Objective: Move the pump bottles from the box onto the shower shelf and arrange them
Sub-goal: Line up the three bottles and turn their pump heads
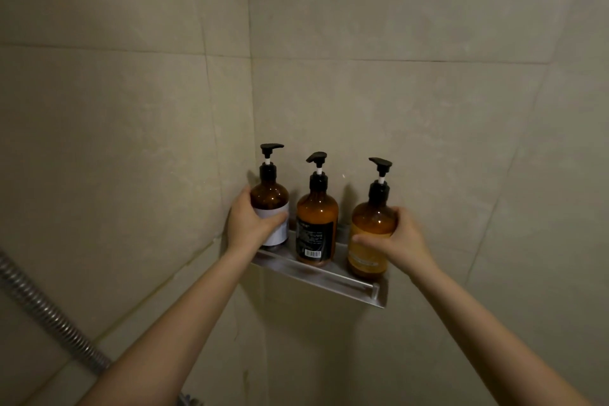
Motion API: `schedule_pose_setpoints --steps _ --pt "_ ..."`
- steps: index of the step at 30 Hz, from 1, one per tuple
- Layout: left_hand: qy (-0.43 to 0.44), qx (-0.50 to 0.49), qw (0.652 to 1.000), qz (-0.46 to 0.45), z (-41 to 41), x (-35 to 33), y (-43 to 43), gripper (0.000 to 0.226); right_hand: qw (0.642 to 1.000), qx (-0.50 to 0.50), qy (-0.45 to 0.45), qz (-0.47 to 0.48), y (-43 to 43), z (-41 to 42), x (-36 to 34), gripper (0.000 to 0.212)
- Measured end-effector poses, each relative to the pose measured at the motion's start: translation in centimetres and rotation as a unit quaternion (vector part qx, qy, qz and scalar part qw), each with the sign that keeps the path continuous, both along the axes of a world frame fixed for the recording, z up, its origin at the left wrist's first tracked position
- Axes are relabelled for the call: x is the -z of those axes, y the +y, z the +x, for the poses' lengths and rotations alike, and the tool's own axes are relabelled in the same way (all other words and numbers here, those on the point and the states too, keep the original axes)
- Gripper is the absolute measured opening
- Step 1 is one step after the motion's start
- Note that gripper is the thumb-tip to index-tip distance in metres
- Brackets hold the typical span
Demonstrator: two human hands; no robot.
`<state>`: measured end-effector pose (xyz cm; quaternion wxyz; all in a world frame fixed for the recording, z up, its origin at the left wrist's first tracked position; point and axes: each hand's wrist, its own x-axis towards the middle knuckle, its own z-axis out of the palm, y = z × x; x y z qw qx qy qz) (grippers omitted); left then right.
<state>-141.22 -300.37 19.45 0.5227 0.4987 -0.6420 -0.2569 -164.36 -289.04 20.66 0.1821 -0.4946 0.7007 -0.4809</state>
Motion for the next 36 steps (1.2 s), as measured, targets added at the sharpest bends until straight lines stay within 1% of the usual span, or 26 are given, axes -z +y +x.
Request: schedule_pose_setpoints --steps 3,5,7,8,10,12,14,16,18,20,24,28,31,34,36 --pt "-0.022 -0.003 1.0 -0.013 0.1 -0.3 0.9 0.068 1.0 0.002 0.005 0.019 0.2 0.1 -0.5 0.086" --pt "-0.033 -0.053 0.997 -0.048 0.1 -0.8 2.0 0.071 1.0 0.007 0.008 0.023 0.5 0.3 -0.8 0.093" --pt "-0.032 -0.09 0.989 -0.117 -0.2 -1.7 3.3 0.062 1.0 0.019 0.009 0.005 1.0 0.5 -1.0 0.102" --pt "-0.027 -0.085 0.985 -0.146 -0.6 -2.2 3.9 0.055 0.999 0.03 0.013 -0.008 1.3 0.6 -1.2 0.104" --pt "-0.022 -0.05 0.985 -0.164 -1.6 -2.9 5.1 0.049 0.997 0.058 0.037 -0.026 1.7 0.8 -1.5 0.101" --pt "-0.042 -0.03 0.987 -0.154 -2.8 -3.0 5.6 0.053 0.993 0.085 0.078 -0.025 1.8 0.9 -1.8 0.096" --pt "-0.07 -0.021 0.989 -0.128 -3.8 -2.6 5.7 0.063 0.988 0.107 0.109 -0.016 1.6 1.0 -2.0 0.093" --pt "-0.094 -0.021 0.99 -0.098 -4.4 -2.2 5.3 0.072 0.986 0.112 0.125 0.002 1.3 1.0 -2.2 0.09" --pt "-0.102 -0.015 0.991 -0.088 -4.9 -2.0 4.9 0.076 0.985 0.108 0.131 0.018 1.1 0.9 -2.4 0.083" --pt "-0.102 0.0 0.991 -0.089 -5.2 -2.0 4.7 0.073 0.986 0.108 0.128 0.021 1.1 0.9 -2.5 0.076" --pt "-0.115 0.023 0.989 -0.094 -5.2 -2.3 4.5 0.054 0.988 0.097 0.119 0.01 1.1 0.6 -2.8 0.071" --pt "-0.136 0.041 0.986 -0.092 -4.8 -2.5 4.1 0.05 0.995 0.049 0.084 0.006 1.4 -0.1 -3.1 0.066" --pt "-0.142 0.055 0.985 -0.085 -4.7 -2.8 4.0 0.047 0.998 0.016 0.064 0.015 1.7 -0.7 -3.4 0.068" --pt "-0.145 0.07 0.984 -0.076 -4.7 -3.1 4.1 0.046 0.998 0.002 0.053 0.026 1.8 -1.0 -3.7 0.07" --pt "-0.15 0.074 0.983 -0.07 -4.7 -3.4 4.0 0.045 0.998 0.003 0.062 0.03 1.8 -1.0 -3.9 0.072"
